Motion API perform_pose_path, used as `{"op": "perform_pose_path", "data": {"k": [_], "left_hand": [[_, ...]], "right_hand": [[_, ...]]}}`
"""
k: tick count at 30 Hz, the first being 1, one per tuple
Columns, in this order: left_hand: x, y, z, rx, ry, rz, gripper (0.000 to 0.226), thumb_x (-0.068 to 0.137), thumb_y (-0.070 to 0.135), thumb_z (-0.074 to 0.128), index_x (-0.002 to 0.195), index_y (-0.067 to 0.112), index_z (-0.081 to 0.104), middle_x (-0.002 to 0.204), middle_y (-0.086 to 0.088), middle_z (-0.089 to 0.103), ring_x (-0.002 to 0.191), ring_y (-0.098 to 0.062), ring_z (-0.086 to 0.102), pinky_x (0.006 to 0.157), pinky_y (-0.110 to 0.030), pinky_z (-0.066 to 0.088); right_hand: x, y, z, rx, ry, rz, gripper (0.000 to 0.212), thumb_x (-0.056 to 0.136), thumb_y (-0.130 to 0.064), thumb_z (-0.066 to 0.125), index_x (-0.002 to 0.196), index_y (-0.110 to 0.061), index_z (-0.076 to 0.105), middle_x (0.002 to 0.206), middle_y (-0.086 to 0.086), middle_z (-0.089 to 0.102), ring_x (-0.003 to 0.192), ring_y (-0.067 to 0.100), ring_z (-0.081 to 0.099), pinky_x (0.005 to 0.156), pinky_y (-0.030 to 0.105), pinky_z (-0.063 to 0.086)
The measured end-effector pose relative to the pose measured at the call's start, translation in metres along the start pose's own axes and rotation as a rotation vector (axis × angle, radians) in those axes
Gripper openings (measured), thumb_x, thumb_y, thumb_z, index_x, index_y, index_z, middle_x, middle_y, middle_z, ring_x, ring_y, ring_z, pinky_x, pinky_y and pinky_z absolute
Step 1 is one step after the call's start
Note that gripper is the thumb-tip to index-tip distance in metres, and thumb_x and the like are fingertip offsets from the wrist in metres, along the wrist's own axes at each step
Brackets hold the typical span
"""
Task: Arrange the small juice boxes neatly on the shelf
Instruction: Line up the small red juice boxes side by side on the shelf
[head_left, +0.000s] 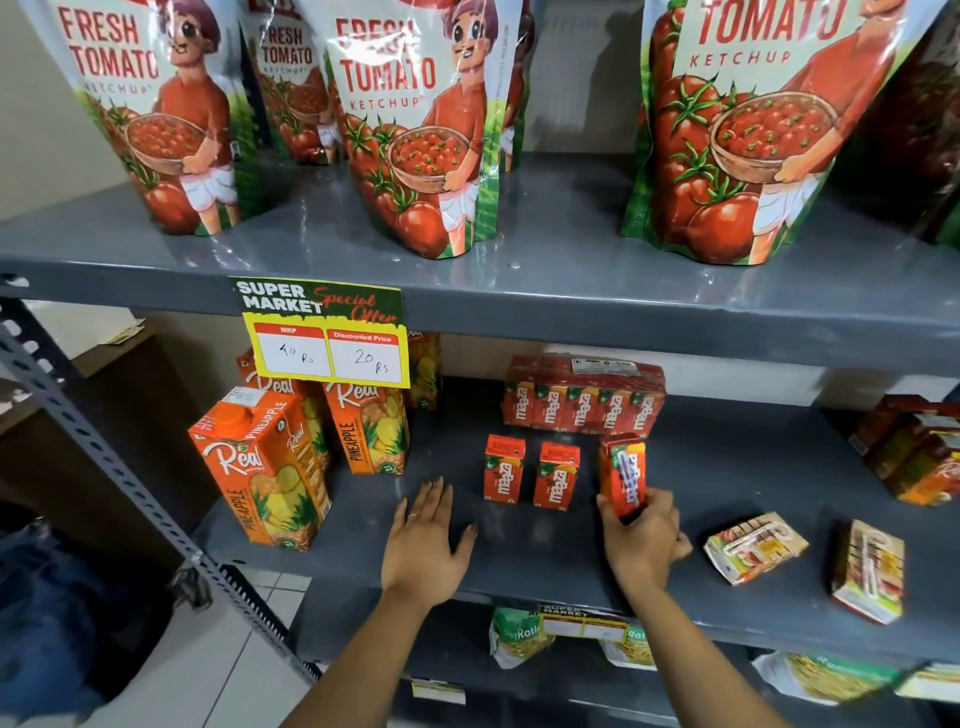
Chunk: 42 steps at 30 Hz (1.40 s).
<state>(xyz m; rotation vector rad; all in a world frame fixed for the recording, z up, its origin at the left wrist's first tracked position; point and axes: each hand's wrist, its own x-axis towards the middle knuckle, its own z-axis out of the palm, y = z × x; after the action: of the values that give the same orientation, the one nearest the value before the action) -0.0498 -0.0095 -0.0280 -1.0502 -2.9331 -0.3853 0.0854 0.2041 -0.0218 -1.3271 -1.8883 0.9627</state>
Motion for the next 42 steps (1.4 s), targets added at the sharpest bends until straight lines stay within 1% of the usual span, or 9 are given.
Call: {"op": "perform_pose_path", "data": {"k": [5, 9, 14, 18, 21, 27, 34, 37, 42], "left_hand": [[-0.001, 0.0, 0.001, -0.005, 0.012, 0.006, 0.085, 0.082, 0.064, 0.007, 0.151, 0.015, 0.015, 0.161, 0.0, 0.013, 0.147, -0.013, 0.006, 0.12, -0.034, 0.004], [-0.001, -0.001, 0.001, -0.008, 0.008, 0.009, 0.085, 0.082, 0.063, 0.006, 0.151, 0.015, 0.015, 0.161, 0.0, 0.013, 0.147, -0.013, 0.006, 0.12, -0.034, 0.003], [0.0, -0.002, 0.003, 0.011, 0.002, 0.008, 0.084, 0.083, 0.063, 0.007, 0.151, 0.015, 0.015, 0.161, 0.0, 0.012, 0.147, -0.013, 0.006, 0.118, -0.033, 0.001], [0.001, -0.002, 0.004, 0.004, 0.018, 0.005, 0.082, 0.085, 0.062, 0.011, 0.151, 0.015, 0.017, 0.16, -0.001, 0.015, 0.147, -0.014, 0.009, 0.118, -0.033, 0.002], [0.0, -0.002, 0.003, -0.005, 0.032, 0.008, 0.082, 0.084, 0.062, 0.011, 0.151, 0.014, 0.019, 0.16, -0.002, 0.017, 0.147, -0.015, 0.011, 0.119, -0.034, 0.003], [0.001, -0.003, 0.004, 0.014, 0.015, 0.008, 0.081, 0.085, 0.062, 0.01, 0.151, 0.015, 0.016, 0.161, -0.001, 0.014, 0.147, -0.014, 0.007, 0.121, -0.035, 0.004], [0.0, -0.001, 0.003, 0.002, 0.009, 0.007, 0.084, 0.083, 0.063, 0.008, 0.151, 0.014, 0.017, 0.16, -0.001, 0.015, 0.147, -0.014, 0.008, 0.12, -0.035, 0.004], [0.0, -0.001, 0.002, 0.004, 0.007, 0.01, 0.084, 0.083, 0.062, 0.007, 0.151, 0.014, 0.017, 0.161, -0.001, 0.014, 0.147, -0.014, 0.007, 0.12, -0.035, 0.003], [-0.001, -0.001, 0.001, 0.004, 0.0, 0.004, 0.085, 0.082, 0.063, 0.006, 0.151, 0.014, 0.017, 0.16, -0.002, 0.015, 0.147, -0.014, 0.008, 0.119, -0.035, 0.004]], "right_hand": [[-0.002, 0.0, 0.0, -0.225, 0.033, -0.045, 0.056, 0.067, -0.042, 0.081, 0.097, -0.009, 0.047, 0.136, 0.018, 0.049, 0.136, 0.028, 0.037, 0.103, 0.05, 0.022], [-0.003, -0.001, -0.001, -0.412, 0.032, -0.067, 0.079, 0.061, -0.055, 0.079, 0.112, 0.0, 0.051, 0.132, 0.018, 0.052, 0.141, 0.031, 0.025, 0.105, 0.055, 0.028], [0.001, 0.001, -0.004, -0.393, -0.025, -0.081, 0.086, 0.054, -0.061, 0.081, 0.105, 0.001, 0.052, 0.125, 0.023, 0.054, 0.133, 0.038, 0.036, 0.103, 0.054, 0.037], [0.004, 0.003, -0.015, 0.057, -0.219, -0.224, 0.072, 0.071, -0.025, 0.081, 0.13, -0.013, 0.042, 0.128, 0.013, 0.054, 0.125, 0.032, 0.047, 0.101, 0.05, 0.043], [0.003, 0.001, -0.022, 0.124, -0.248, -0.259, 0.072, 0.085, -0.001, 0.061, 0.145, -0.02, 0.027, 0.136, 0.01, 0.053, 0.124, 0.027, 0.05, 0.104, 0.046, 0.041], [0.011, -0.001, -0.023, 0.096, -0.16, -0.178, 0.064, 0.072, -0.018, 0.081, 0.127, -0.016, 0.049, 0.117, 0.01, 0.06, 0.104, 0.027, 0.062, 0.091, 0.043, 0.051], [0.03, 0.002, -0.034, 0.198, -0.584, -0.133, 0.083, 0.081, 0.009, 0.062, 0.147, -0.027, 0.025, 0.134, 0.0, 0.051, 0.125, 0.016, 0.048, 0.108, 0.037, 0.036], [0.035, 0.004, -0.034, 0.2, -0.553, -0.089, 0.071, 0.081, 0.009, 0.064, 0.14, -0.023, 0.04, 0.123, 0.001, 0.06, 0.119, 0.021, 0.056, 0.103, 0.034, 0.041], [0.02, -0.008, -0.023, -0.159, -0.27, -0.165, 0.049, 0.06, -0.037, 0.087, 0.096, -0.013, 0.064, 0.096, 0.009, 0.068, 0.084, 0.028, 0.065, 0.072, 0.036, 0.051]]}}
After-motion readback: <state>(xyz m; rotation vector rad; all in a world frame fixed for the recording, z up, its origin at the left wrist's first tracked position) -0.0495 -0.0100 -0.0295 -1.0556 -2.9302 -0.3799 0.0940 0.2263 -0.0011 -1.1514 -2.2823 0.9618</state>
